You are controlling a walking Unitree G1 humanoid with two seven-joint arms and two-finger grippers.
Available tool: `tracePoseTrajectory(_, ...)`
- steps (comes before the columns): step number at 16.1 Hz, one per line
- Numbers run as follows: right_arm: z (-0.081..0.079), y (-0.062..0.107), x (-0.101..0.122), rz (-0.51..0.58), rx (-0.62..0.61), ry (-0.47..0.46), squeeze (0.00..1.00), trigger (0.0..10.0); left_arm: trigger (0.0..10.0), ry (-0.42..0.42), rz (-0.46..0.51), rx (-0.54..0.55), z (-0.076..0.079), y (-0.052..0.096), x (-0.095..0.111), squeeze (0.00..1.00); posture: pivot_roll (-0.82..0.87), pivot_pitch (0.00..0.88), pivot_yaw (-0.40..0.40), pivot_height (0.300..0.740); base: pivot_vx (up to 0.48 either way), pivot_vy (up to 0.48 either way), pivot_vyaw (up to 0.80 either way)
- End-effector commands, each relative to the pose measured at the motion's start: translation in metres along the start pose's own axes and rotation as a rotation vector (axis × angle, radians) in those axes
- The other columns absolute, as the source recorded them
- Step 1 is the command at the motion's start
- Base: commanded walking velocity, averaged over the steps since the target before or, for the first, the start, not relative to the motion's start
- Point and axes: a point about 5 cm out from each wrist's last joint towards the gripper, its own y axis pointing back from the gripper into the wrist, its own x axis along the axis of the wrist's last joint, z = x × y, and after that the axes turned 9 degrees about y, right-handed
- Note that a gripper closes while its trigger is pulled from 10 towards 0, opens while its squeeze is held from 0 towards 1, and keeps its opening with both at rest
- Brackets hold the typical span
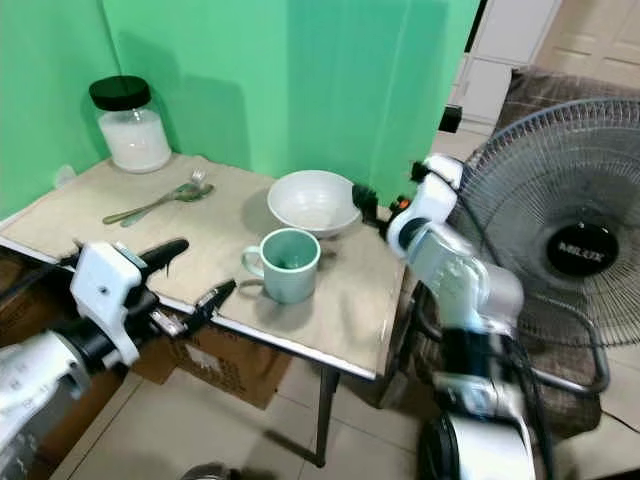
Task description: Setting the table
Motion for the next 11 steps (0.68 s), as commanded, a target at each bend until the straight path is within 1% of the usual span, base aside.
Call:
tracePoseTrajectory(1,0.004,-0.006,0.0,-0.009,-0.039,-0.004,0.0,10.0,10.0,0.011,0.011,-0.034,0.002,0.0,0.006,0.41,0.13,0.005,-0.014,0.74,0.0,0.0,0.0)
tracePoseTrajectory(2,0.003,-0.015,-0.002,-0.028,-0.057,-0.029,0.0,10.0,10.0,0.011,0.008,-0.05,0.002,0.0,0.007,0.26,0.14,0.005,-0.014,0.74,0.0,0.0,0.0)
tracePoseTrajectory(3,-0.001,-0.021,-0.004,-0.04,-0.052,-0.072,0.0,10.0,10.0,0.008,0.001,-0.057,0.003,0.001,0.007,0.25,0.14,0.005,-0.016,0.74,0.0,0.0,0.0)
tracePoseTrajectory(4,-0.004,-0.024,-0.005,-0.049,-0.039,-0.088,0.0,10.0,10.0,0.008,-0.002,-0.061,0.004,0.001,0.007,0.24,0.14,0.005,-0.016,0.74,0.0,0.0,0.0)
tracePoseTrajectory(5,-0.012,-0.03,-0.007,-0.066,0.004,-0.131,0.0,10.0,10.0,0.012,-0.007,-0.067,0.005,0.002,0.007,0.04,0.14,0.007,-0.018,0.74,0.0,0.0,0.0)
tracePoseTrajectory(6,-0.018,-0.036,-0.01,-0.074,0.038,-0.185,0.0,10.0,10.0,0.016,-0.011,-0.07,0.005,0.002,0.006,0.01,0.14,0.008,-0.019,0.74,0.0,0.0,0.0)
tracePoseTrajectory(7,-0.021,-0.039,-0.012,-0.073,0.052,-0.216,0.0,10.0,10.0,0.018,-0.014,-0.07,0.006,0.002,0.006,0.0,0.15,0.01,-0.021,0.74,0.0,0.0,0.0)
tracePoseTrajectory(8,-0.023,-0.042,-0.013,-0.072,0.06,-0.217,0.0,10.0,10.0,0.02,-0.017,-0.069,0.006,0.003,0.005,0.0,0.15,0.01,-0.021,0.74,0.0,0.0,0.0)
tracePoseTrajectory(9,-0.025,-0.045,-0.018,-0.09,0.04,-0.2,0.0,10.0,10.0,0.017,-0.028,-0.07,0.007,0.003,0.004,0.0,0.15,0.011,-0.024,0.74,0.0,0.0,0.0)
tracePoseTrajectory(10,-0.026,-0.049,-0.024,-0.116,0.004,-0.163,0.0,10.0,10.0,0.015,-0.034,-0.071,0.008,0.004,0.003,0.0,0.16,0.011,-0.025,0.74,0.0,0.0,0.0)
tracePoseTrajectory(11,-0.027,-0.05,-0.027,-0.126,-0.009,-0.157,0.0,10.0,10.0,0.016,-0.034,-0.071,0.008,0.004,0.003,0.0,0.16,0.012,-0.025,0.74,0.0,0.0,0.0)
